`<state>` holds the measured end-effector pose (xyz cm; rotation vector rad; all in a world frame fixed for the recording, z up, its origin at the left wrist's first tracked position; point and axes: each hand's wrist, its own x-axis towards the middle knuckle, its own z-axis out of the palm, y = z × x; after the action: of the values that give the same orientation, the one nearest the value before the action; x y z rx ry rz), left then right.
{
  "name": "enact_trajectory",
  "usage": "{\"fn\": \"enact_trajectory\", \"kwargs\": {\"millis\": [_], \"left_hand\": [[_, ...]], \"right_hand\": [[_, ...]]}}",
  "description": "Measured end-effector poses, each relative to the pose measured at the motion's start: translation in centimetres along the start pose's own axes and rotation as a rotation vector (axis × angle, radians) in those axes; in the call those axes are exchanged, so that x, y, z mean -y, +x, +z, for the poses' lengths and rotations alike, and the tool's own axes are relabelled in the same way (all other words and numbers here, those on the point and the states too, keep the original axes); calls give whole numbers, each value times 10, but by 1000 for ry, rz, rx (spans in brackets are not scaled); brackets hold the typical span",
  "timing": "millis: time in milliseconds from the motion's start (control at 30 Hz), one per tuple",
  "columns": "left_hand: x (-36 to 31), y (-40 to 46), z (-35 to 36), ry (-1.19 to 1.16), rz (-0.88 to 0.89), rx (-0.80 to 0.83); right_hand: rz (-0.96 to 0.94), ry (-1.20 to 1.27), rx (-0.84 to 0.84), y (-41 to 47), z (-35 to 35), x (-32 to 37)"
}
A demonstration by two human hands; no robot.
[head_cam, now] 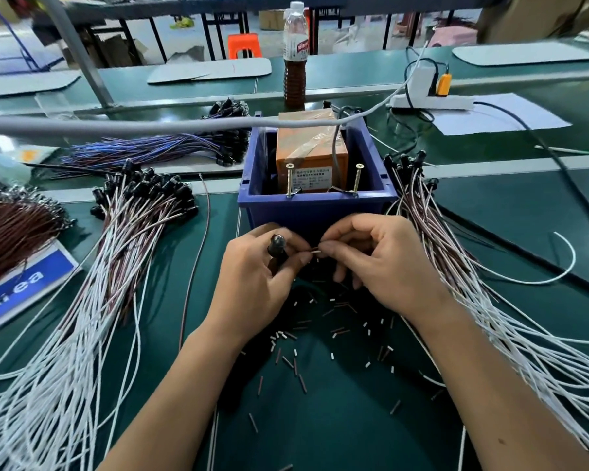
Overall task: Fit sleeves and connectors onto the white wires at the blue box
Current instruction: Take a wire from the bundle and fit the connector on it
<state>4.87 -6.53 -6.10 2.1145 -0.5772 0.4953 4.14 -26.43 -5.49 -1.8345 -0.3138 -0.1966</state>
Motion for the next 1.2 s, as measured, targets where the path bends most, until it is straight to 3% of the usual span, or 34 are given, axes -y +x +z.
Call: {"fn": "enact_trajectory", "kwargs": {"millis": [267, 767, 1200], "left_hand": [[2, -3, 3, -181, -78, 75], [1, -2, 1, -94, -39, 54], [-1, 0, -3, -94, -43, 55]], "right_hand": [[-56, -51, -3, -1, -1, 0], [-25, -106, 23, -1, 0, -1], [-50, -110, -57, -4, 0, 2]]}}
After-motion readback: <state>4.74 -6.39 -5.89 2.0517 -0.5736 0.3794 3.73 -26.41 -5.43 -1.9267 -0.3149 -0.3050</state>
